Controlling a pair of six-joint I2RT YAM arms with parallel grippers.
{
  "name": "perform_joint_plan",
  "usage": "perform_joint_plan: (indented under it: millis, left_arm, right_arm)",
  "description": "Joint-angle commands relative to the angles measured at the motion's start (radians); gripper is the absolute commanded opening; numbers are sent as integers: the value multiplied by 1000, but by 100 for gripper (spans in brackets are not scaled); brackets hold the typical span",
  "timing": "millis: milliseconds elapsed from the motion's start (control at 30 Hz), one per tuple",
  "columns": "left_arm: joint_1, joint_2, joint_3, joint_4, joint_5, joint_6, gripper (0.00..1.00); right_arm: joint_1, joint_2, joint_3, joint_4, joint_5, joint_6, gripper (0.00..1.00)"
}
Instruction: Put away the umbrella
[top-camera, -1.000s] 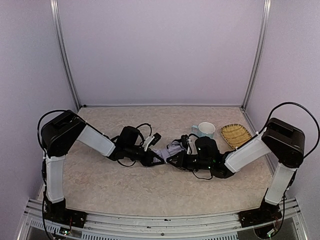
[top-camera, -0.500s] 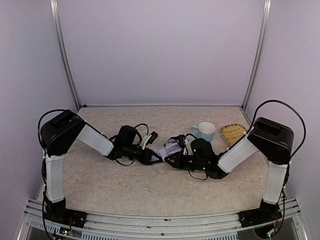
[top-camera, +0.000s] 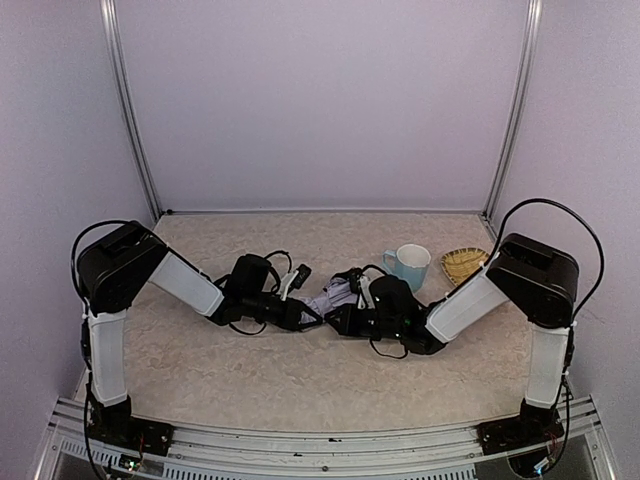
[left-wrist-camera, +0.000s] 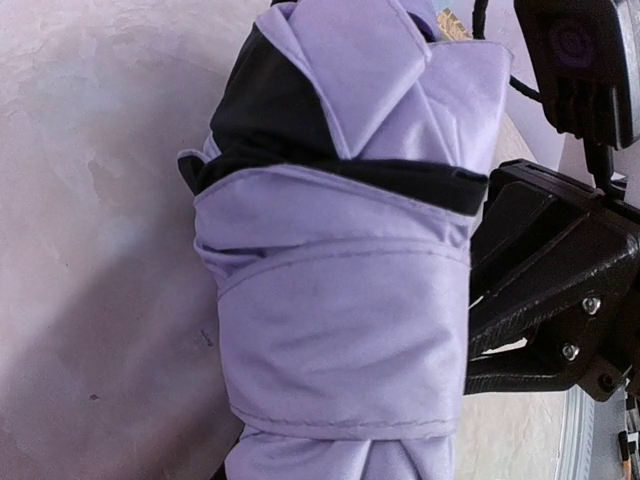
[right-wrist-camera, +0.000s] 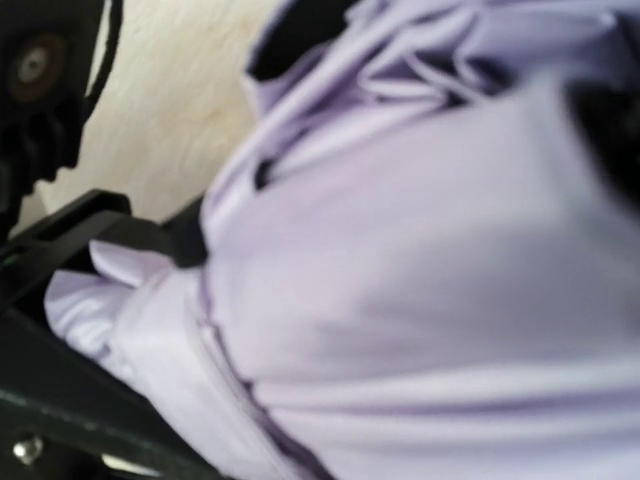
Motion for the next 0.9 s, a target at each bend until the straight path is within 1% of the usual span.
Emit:
perform_joint_plan:
  millis: [0,67,133,300,400,500,567,667,767,867]
  left_arm:
    - [-41,-34,-12,-8,71,-2,0]
    - [-34,-40,-22,-4,69,-2,0]
    - [-27,-50,-32,1,64,-2,0]
    - [-9,-56,-38,-3,49,4,0]
    - [0,-54,-39,-28,26,28,0]
    - [7,-57,-33,-68,5,69,0]
    - [5,-66,-22,-132,-41,141,0]
    - [-8,-89,-6,-241,-95,281,0]
    - [-49,-122,-1,-342,-155,419,0]
    - [-101,-141,10,-447,-243,558,0]
  right_arm:
    - [-5,22,41,-189,121,-42,11]
    - [-6,12,39,-235,155,-39,14]
    - [-5,0,26,-265,190,-32,19]
    - [-5,-27,-32,-307,198,-17,28]
    - [-4,-71,-122,-239,172,-16,30]
    - [-4,-164,-236,-130,98,-60,32]
    - [-4,-246,-281,-119,57,-103,33]
    - [-5,-392,-309,-220,13,-180,34]
    - [-13,-527,-263,-443,-11,-287,40]
    - [-39,-611,-175,-657,14,-377,43]
